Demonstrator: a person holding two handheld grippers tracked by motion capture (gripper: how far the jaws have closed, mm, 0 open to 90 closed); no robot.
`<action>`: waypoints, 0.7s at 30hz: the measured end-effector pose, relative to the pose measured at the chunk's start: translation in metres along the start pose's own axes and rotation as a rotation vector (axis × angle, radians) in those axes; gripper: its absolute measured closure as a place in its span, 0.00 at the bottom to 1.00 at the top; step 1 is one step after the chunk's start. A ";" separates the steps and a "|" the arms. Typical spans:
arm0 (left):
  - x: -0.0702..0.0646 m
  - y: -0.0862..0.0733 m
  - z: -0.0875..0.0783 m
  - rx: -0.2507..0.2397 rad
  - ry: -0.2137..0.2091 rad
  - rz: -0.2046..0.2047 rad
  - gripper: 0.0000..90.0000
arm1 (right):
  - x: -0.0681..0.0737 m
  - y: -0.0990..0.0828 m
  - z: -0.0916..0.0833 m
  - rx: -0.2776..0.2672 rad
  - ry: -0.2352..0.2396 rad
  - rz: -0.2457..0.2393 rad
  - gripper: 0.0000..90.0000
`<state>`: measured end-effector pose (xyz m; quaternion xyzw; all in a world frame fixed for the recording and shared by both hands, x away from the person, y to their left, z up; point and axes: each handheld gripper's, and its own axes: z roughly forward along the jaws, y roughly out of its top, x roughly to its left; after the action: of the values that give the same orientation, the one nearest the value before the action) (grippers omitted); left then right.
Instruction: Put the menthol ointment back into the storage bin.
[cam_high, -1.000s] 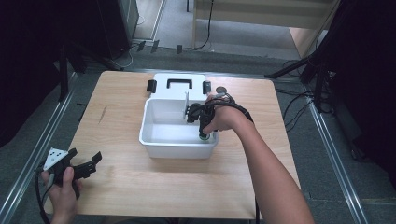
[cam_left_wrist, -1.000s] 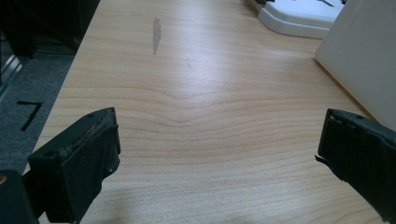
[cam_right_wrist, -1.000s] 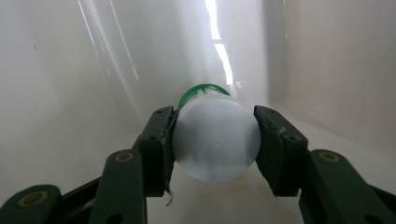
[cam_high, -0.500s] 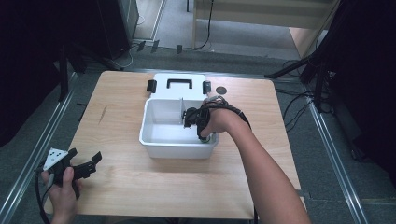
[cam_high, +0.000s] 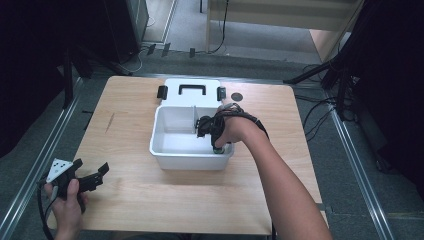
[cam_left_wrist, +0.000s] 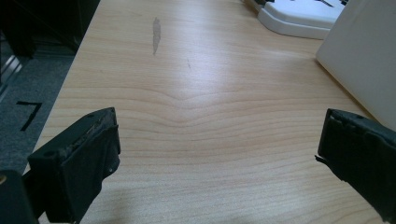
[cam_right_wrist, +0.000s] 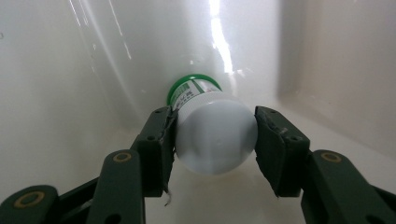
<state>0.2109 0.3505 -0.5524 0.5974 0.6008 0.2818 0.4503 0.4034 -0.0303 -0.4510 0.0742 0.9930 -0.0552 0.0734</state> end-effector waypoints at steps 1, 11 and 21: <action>0.000 0.000 0.000 0.000 0.000 0.001 0.00 | 0.000 0.000 0.000 0.000 0.000 0.000 0.56; 0.000 0.000 0.000 -0.001 0.000 0.001 0.00 | 0.000 0.000 -0.001 -0.001 -0.002 -0.006 0.57; 0.000 0.000 0.000 0.000 0.000 0.001 0.00 | -0.001 -0.005 -0.012 -0.040 0.002 0.006 0.53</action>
<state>0.2110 0.3505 -0.5524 0.5975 0.6006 0.2820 0.4502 0.4020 -0.0344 -0.4382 0.0757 0.9938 -0.0348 0.0741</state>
